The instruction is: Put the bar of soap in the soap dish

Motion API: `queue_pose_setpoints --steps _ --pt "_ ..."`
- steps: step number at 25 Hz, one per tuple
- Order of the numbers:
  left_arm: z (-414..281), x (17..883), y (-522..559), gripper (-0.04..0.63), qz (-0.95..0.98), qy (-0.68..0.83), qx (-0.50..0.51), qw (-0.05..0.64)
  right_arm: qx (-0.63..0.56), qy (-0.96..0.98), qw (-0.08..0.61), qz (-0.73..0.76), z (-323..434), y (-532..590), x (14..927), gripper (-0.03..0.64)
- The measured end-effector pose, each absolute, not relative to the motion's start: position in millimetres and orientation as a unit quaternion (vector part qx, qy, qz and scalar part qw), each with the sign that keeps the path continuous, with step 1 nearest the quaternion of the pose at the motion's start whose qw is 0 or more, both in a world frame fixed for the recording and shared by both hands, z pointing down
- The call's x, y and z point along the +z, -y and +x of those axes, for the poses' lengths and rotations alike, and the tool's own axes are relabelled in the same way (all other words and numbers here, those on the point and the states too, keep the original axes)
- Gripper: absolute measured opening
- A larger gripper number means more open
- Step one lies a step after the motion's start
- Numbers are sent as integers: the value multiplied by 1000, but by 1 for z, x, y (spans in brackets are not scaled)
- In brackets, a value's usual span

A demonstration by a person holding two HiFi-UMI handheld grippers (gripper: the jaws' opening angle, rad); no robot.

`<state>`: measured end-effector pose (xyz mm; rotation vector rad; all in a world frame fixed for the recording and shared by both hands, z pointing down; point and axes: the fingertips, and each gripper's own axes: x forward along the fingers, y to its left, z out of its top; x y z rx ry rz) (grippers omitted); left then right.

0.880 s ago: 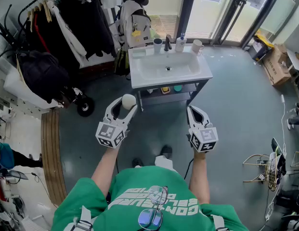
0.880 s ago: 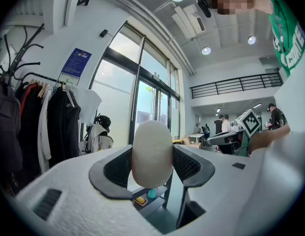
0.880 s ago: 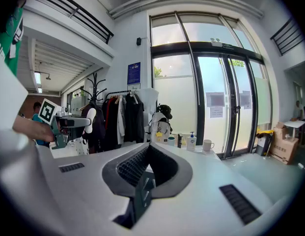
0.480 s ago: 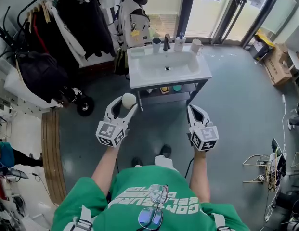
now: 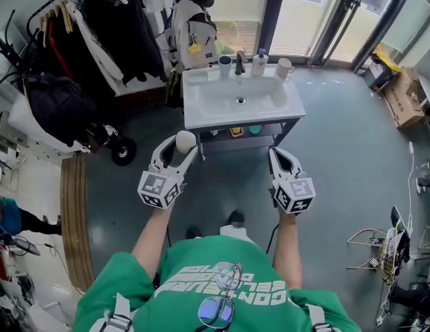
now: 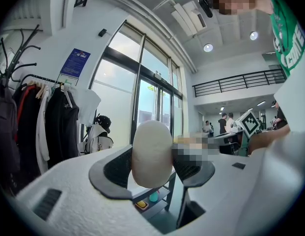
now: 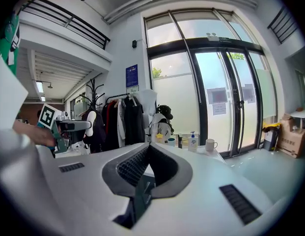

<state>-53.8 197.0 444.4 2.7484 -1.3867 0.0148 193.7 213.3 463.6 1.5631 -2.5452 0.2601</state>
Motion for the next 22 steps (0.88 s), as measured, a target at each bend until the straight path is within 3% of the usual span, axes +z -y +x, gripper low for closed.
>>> queue_pose_setpoints --steps 22 --pt "1 451 -172 259 875 484 17 30 105 860 67 494 256 -172 479 12"
